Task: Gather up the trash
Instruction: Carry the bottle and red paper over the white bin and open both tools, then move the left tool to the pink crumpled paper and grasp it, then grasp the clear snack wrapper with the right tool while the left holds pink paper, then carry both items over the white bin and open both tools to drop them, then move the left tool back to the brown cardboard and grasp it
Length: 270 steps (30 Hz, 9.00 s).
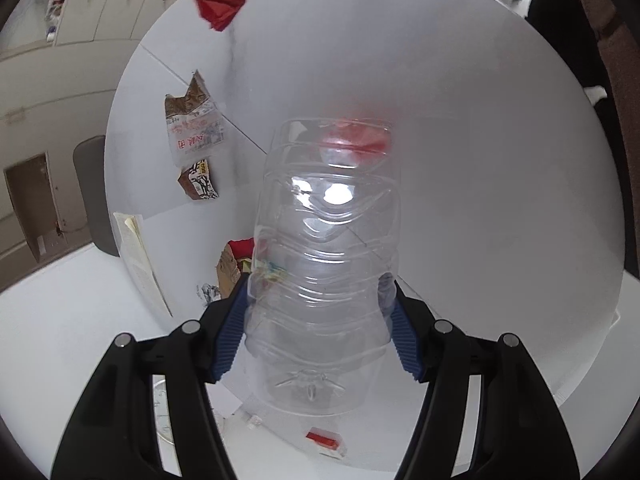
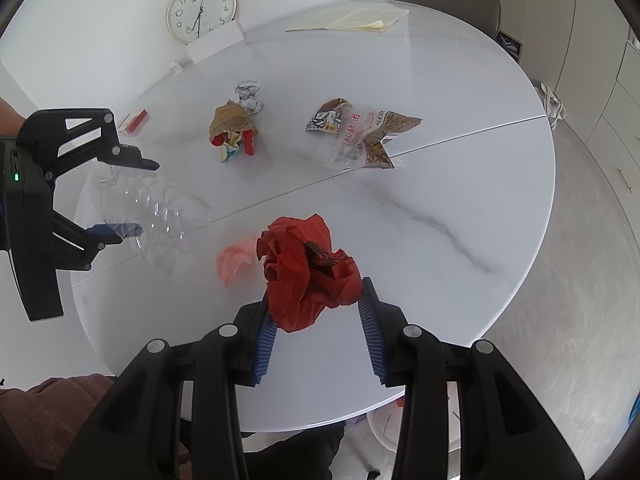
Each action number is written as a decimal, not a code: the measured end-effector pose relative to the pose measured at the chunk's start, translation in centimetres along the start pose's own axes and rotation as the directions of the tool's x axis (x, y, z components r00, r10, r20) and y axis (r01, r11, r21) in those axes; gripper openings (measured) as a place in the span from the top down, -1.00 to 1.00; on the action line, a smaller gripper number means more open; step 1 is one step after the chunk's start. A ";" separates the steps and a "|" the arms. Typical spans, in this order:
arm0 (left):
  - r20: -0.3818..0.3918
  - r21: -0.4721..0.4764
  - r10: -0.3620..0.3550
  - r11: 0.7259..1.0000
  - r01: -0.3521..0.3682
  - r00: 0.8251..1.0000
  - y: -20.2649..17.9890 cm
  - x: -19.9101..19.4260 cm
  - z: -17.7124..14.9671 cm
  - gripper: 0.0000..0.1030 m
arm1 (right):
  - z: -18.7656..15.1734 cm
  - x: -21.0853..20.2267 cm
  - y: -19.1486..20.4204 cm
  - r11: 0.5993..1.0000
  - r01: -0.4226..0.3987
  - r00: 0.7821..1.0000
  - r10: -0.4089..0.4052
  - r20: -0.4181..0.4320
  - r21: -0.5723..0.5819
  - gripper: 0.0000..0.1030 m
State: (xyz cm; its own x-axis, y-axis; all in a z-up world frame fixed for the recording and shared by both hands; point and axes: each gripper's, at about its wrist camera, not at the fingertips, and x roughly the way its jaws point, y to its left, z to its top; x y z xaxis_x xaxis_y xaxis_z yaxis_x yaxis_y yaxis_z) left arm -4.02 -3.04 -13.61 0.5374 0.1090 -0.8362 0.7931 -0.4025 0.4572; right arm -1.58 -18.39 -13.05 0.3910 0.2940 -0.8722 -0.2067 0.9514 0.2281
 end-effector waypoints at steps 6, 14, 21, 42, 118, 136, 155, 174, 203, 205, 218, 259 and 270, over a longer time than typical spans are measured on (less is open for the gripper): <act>0.197 -0.453 -0.121 0.869 0.200 0.973 3.3 -2.1 -2.1 -0.20 | -0.5 -1.8 0.0 0.999 -0.015 0.999 0.014 0.032 0.028 0.23; 0.392 -0.840 -0.030 0.397 0.371 0.920 4.2 -3.4 -4.5 -0.20 | -1.1 -4.4 0.2 0.997 -0.022 0.998 0.017 0.066 0.073 0.23; 0.439 -0.891 0.011 0.131 0.434 0.899 4.5 -3.6 -4.2 -0.21 | -0.8 -5.7 0.1 0.997 -0.014 0.996 0.008 0.089 0.074 0.23; 0.528 -0.790 -0.107 0.301 0.534 0.842 5.2 -5.9 9.6 -0.21 | -16.2 0.0 -13.1 0.907 0.165 0.986 -0.144 -0.083 0.387 0.07; 0.398 -0.915 -0.204 -0.151 0.373 0.894 3.1 8.4 0.8 -0.04 | -1.1 -5.9 -4.2 0.914 0.237 0.960 -0.273 0.069 0.329 -0.95; 0.382 -0.913 -0.134 -0.205 0.352 0.914 4.2 5.2 -2.6 0.32 | 3.5 -1.2 -3.7 0.946 0.184 0.978 -0.204 0.047 0.266 -0.95; 0.384 -0.911 -0.108 -0.206 0.357 0.917 6.3 5.3 -8.9 0.31 | 14.4 15.3 -3.2 0.917 0.286 0.957 -0.257 -0.136 0.278 -0.73; 0.405 -0.908 -0.069 -0.148 0.392 0.912 7.3 1.5 -7.4 0.31 | 7.8 4.6 -4.8 0.926 0.096 0.994 -0.111 0.020 0.364 0.07; 0.462 -0.868 -0.124 0.142 0.476 0.878 4.2 -6.5 8.3 0.31 | -15.7 1.9 -15.0 0.821 0.272 0.962 -0.217 -0.167 0.502 -0.11; 0.451 -0.870 -0.126 0.156 0.467 0.883 4.0 -6.7 9.0 0.30 | -16.6 4.2 -16.2 0.812 0.286 0.956 -0.207 -0.208 0.509 -0.25; 0.439 -0.860 -0.149 0.216 0.462 0.886 3.3 -8.0 13.7 0.30 | -19.0 2.4 -19.4 0.783 0.249 0.968 -0.179 -0.177 0.570 -0.85; 0.474 -0.784 -0.272 0.302 0.542 0.837 3.1 -6.6 23.0 -0.83 | -19.9 -10.7 -20.7 0.727 0.267 0.951 -0.303 -0.054 0.632 -0.95; 0.384 -0.917 -0.120 0.071 0.393 0.916 7.5 -4.7 10.5 -0.83 | -10.8 -8.5 -15.8 0.839 0.180 0.969 -0.241 0.054 0.513 -0.95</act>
State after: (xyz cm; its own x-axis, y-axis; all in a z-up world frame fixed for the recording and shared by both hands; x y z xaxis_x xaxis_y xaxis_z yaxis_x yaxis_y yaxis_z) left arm -3.62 -16.06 -9.45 0.2868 -0.2007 -0.9367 0.5309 0.8472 -0.0189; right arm -11.34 -36.87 -13.87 0.4769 0.0607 -0.8768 0.3568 0.8983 0.2563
